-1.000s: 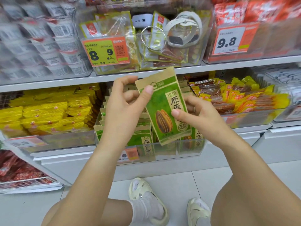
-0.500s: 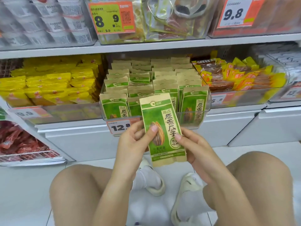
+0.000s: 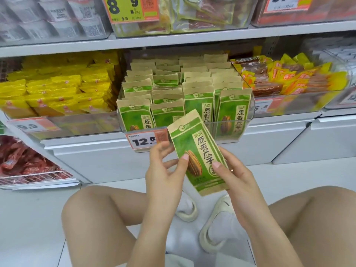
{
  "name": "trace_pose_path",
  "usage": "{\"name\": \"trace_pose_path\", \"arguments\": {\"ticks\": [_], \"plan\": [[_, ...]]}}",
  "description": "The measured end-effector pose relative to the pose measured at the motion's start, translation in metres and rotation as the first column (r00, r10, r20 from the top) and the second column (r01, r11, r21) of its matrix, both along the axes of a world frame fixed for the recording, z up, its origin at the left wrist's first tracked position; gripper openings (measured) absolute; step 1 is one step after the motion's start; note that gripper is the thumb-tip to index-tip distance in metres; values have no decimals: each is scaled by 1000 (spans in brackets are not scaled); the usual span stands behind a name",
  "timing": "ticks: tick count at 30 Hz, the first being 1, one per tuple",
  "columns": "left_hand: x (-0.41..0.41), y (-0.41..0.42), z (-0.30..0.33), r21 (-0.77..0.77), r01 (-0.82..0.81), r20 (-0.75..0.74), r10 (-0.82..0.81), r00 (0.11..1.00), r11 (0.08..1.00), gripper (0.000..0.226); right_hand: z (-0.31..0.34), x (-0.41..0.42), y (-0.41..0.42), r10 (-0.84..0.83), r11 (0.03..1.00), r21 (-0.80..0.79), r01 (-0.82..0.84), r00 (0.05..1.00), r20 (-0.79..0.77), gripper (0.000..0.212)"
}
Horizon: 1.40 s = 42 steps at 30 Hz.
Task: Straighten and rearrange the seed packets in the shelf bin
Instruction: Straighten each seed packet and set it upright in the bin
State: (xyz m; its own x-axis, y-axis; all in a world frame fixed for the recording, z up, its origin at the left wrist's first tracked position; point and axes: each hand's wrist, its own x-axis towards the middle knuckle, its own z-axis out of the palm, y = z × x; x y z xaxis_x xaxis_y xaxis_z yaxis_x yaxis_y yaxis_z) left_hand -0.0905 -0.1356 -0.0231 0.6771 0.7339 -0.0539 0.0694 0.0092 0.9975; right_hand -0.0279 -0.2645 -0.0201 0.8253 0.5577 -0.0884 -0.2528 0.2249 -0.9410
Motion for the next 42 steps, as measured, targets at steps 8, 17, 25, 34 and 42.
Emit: {"name": "trace_pose_path", "arguments": {"ticks": [8,17,25,34,42], "plan": [[2,-7,8,-184,46,6,-46,999,982,63,-9,-2,7,70,995,-76,-59,984,162,45],[1,-7,7,-334,172,102,-146,984,927,35,3,16,20,65,984,-165,-61,998,15,36],[-2,-6,7,-291,212,88,-195,977,933,34,11,15,29,-6,984,-176,-4,998,-59,38],[-6,-12,-1,-225,332,87,-320,943,916,62,17,18,33,-97,985,-147,87,993,-63,24],[-8,-3,5,-287,172,188,-121,975,942,58,13,5,17,180,974,-140,-181,984,-15,35]]}}
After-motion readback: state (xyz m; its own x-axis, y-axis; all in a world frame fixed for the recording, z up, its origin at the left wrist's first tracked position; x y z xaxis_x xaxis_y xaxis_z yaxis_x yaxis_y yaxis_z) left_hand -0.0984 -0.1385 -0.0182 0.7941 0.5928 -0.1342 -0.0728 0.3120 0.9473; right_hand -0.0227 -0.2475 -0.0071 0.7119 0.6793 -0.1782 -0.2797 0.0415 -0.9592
